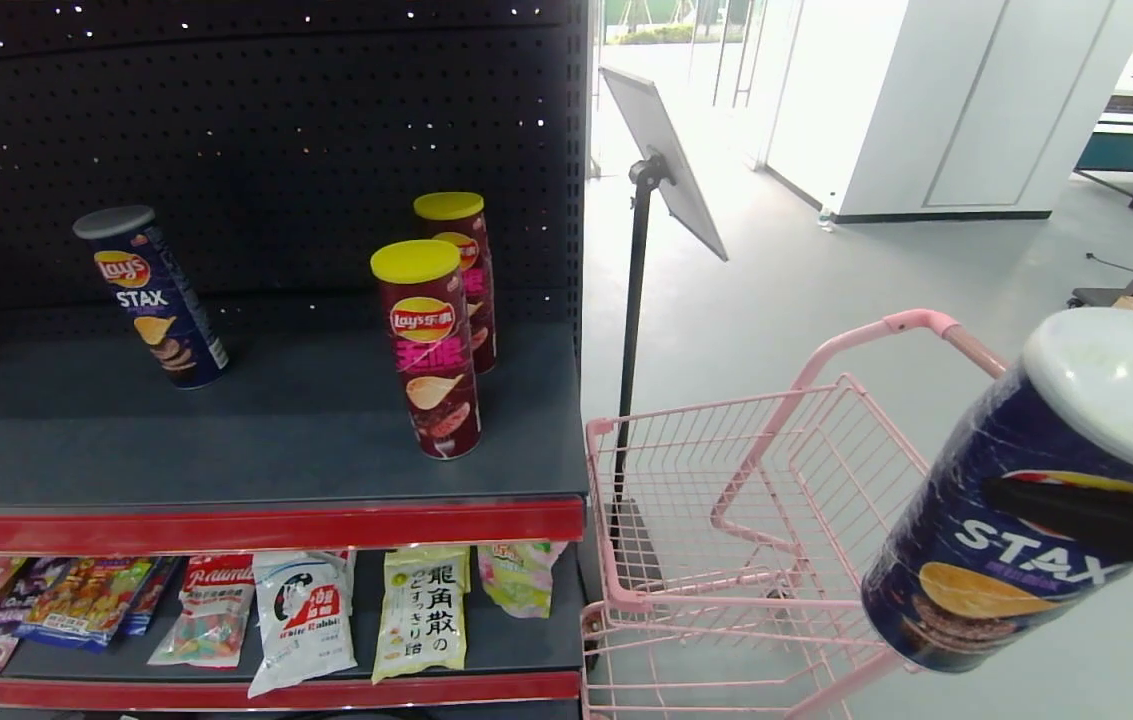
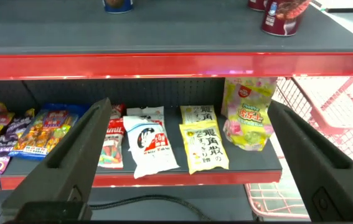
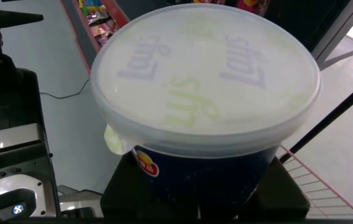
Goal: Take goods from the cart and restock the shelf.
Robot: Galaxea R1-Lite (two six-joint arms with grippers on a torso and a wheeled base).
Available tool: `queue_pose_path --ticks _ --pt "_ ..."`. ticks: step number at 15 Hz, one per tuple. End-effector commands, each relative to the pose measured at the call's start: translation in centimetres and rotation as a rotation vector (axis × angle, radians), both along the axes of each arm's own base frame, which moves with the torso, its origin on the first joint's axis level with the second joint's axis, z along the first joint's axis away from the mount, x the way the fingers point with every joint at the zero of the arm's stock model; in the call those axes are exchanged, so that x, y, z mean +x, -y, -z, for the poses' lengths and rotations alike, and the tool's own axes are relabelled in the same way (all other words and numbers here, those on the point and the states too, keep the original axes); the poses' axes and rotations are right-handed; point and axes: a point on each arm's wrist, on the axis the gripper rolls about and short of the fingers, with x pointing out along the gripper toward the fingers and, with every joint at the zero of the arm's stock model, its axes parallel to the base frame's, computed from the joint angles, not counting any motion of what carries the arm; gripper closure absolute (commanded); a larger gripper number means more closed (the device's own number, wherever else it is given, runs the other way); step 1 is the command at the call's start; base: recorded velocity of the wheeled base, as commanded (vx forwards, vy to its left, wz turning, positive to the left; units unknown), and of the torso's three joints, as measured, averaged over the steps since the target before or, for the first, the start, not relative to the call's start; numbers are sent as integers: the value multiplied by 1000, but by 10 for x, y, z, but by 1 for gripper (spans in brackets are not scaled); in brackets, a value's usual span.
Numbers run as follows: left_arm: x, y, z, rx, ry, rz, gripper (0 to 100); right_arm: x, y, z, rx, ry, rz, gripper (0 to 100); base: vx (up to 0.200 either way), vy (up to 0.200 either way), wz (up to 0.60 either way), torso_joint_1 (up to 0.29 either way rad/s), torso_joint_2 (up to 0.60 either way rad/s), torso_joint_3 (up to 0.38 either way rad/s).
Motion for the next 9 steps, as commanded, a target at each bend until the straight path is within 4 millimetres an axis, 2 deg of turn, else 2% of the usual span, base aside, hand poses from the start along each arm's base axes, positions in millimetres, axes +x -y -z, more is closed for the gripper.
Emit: queue_pose_path --ticks 1,3,9 --pt "0 0 0 0 -1 -1 0 1 -1 1 -2 -2 -1 100 0 0 0 0 0 0" --pt "0 0 0 -2 -1 0 0 2 -1 3 -5 -12 0 100 0 0 0 0 0 0" --pt "0 0 0 -5 -1 0 0 3 -1 4 -9 -16 0 100 0 200 0 6 1 3"
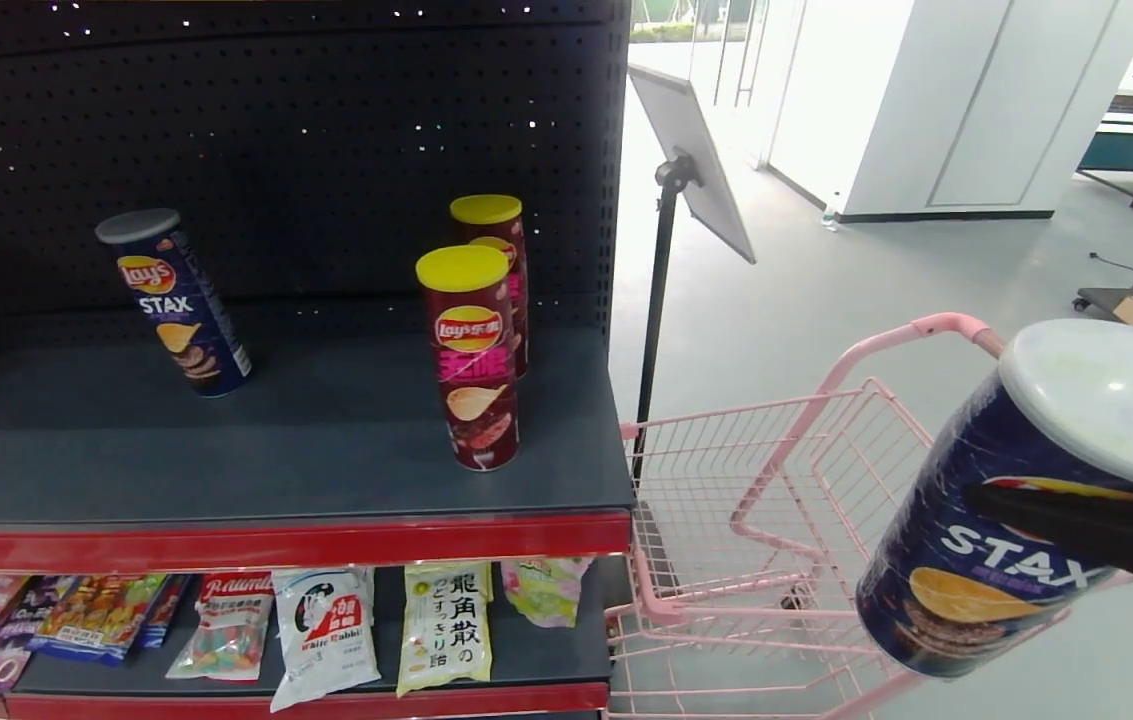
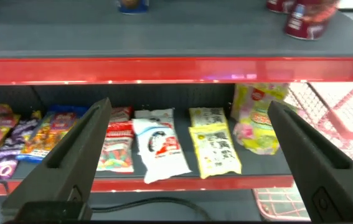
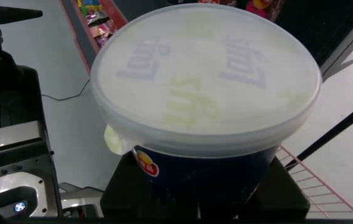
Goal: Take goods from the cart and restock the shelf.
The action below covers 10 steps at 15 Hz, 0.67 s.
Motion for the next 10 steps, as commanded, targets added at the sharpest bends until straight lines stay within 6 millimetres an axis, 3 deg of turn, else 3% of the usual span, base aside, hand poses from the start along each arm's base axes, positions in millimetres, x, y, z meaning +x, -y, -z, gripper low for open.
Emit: queue_pose_path --ticks 1,10 --pt "0 0 0 0 -1 0 0 0 0 0 2 2 1 100 0 200 0 2 2 2" --pt "0 0 0 -1 -1 0 0 -9 1 -5 13 35 -23 100 0 200 0 1 2 5"
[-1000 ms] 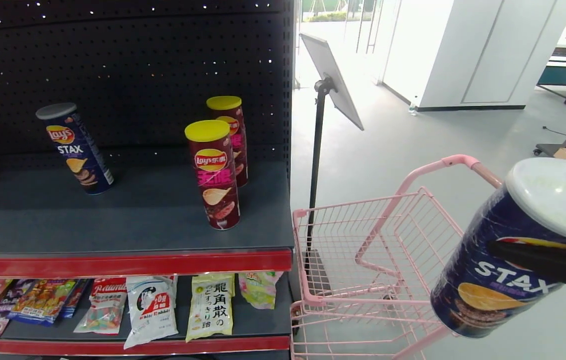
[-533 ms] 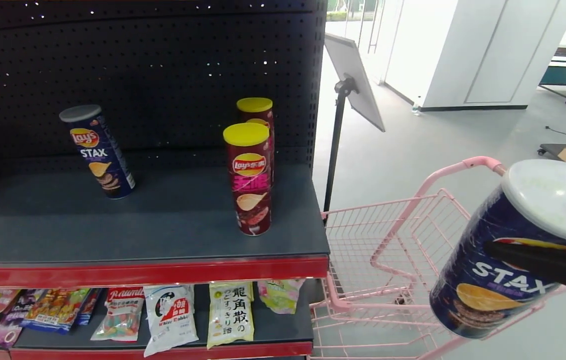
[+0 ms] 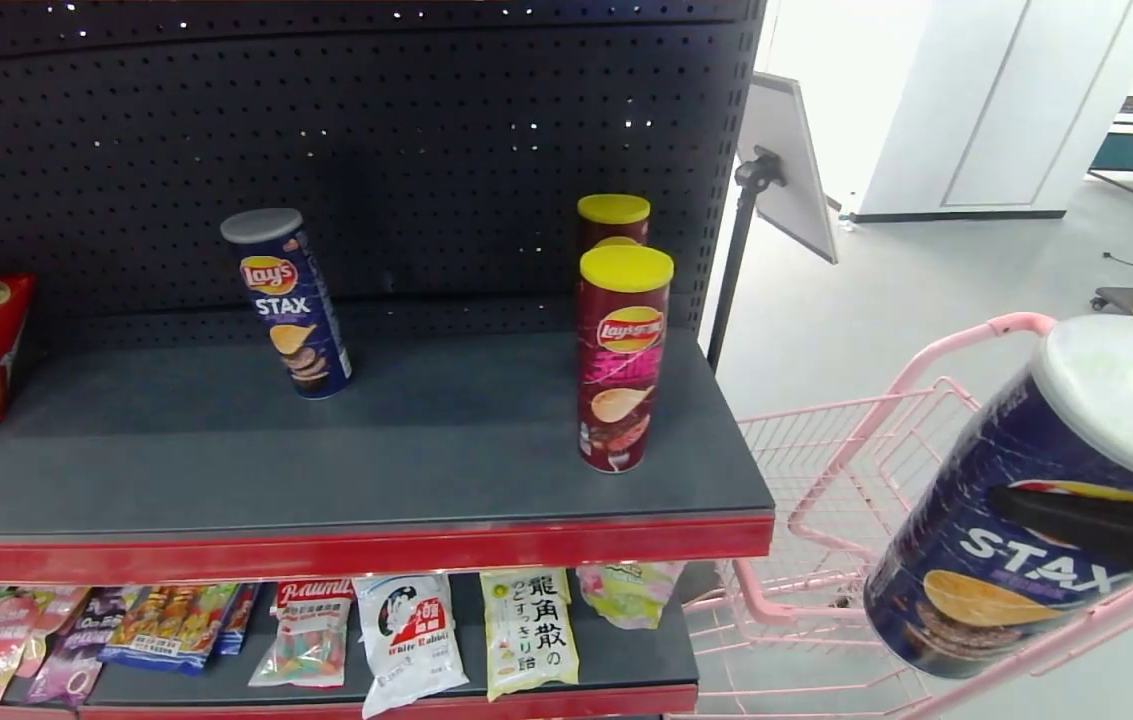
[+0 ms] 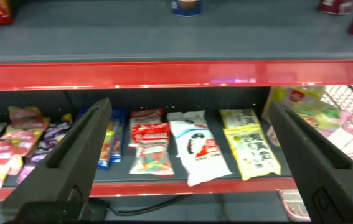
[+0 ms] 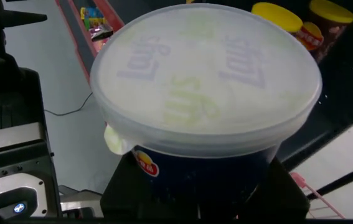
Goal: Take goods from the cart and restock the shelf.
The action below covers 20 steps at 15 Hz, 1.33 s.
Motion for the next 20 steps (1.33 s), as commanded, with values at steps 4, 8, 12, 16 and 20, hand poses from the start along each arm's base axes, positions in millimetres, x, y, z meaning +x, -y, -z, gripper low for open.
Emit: queue_pose_path --ticks 4,8,12,16,20 --pt "0 0 0 1 -1 0 0 -8 2 -3 10 27 -16 100 0 200 0 1 0 4" --pt "0 0 0 1 -1 0 0 -14 4 0 11 28 -16 100 0 200 0 2 1 2" --pt "0 0 0 1 -1 0 0 -17 6 6 7 20 -17 100 0 200 0 0 0 1" --pt "0 0 0 1 -1 0 0 -18 6 7 8 17 -22 100 0 200 0 2 4 2" --pt "0 0 0 1 -1 0 0 -17 6 7 5 14 -23 100 0 200 0 -1 2 1"
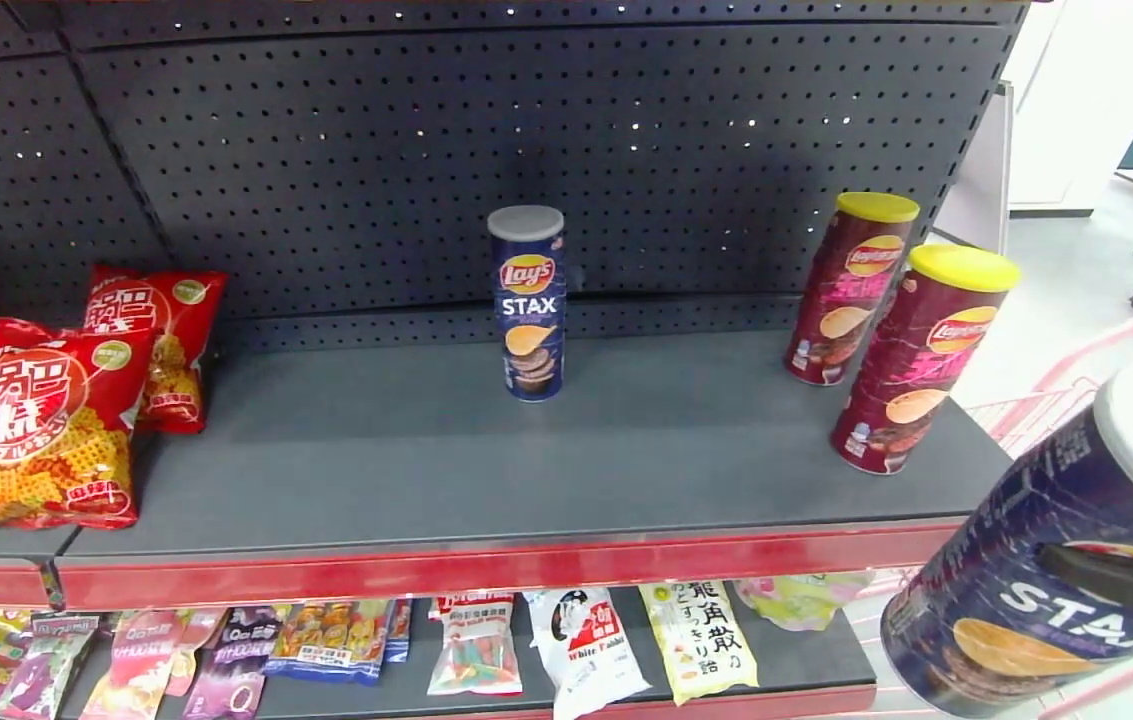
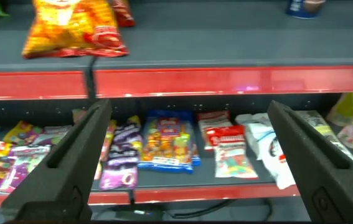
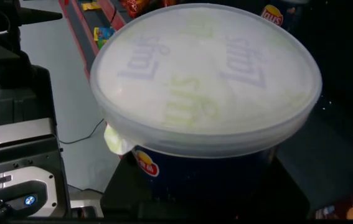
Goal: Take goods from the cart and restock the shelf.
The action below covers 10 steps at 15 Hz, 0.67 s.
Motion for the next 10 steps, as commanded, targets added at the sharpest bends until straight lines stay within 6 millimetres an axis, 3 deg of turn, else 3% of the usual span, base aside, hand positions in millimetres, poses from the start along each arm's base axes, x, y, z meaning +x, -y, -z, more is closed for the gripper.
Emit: queue_pose_path --ticks 1,10 --pt "0 0 0 0 -2 -1 0 0 0 1 -2 -2 -1 100 0 200 0 7 -2 2" --pt "0 0 0 0 -1 -1 0 0 0 7 -9 -20 -1 100 0 0 0 0 0 0"
